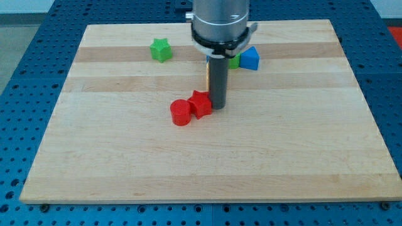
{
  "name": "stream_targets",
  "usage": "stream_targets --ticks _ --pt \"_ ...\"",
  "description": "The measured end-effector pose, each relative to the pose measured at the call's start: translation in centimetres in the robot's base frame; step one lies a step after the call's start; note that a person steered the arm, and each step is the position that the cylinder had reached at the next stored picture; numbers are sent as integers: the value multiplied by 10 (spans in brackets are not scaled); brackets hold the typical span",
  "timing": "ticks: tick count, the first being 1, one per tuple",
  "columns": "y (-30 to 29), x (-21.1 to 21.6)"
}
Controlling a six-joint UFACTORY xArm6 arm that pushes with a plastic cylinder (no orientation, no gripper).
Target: Push the green circle to the top center
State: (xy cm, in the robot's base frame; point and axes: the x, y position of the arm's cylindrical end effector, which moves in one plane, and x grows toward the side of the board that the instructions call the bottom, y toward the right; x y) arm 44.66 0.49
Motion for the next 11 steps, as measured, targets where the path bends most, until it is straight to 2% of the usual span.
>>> stream_targets --ticks 1,2,3,7,11 --pt "6 0" --pt "58 -8" --pt "88 -36" --pt "44 -111" --pt "53 -179"
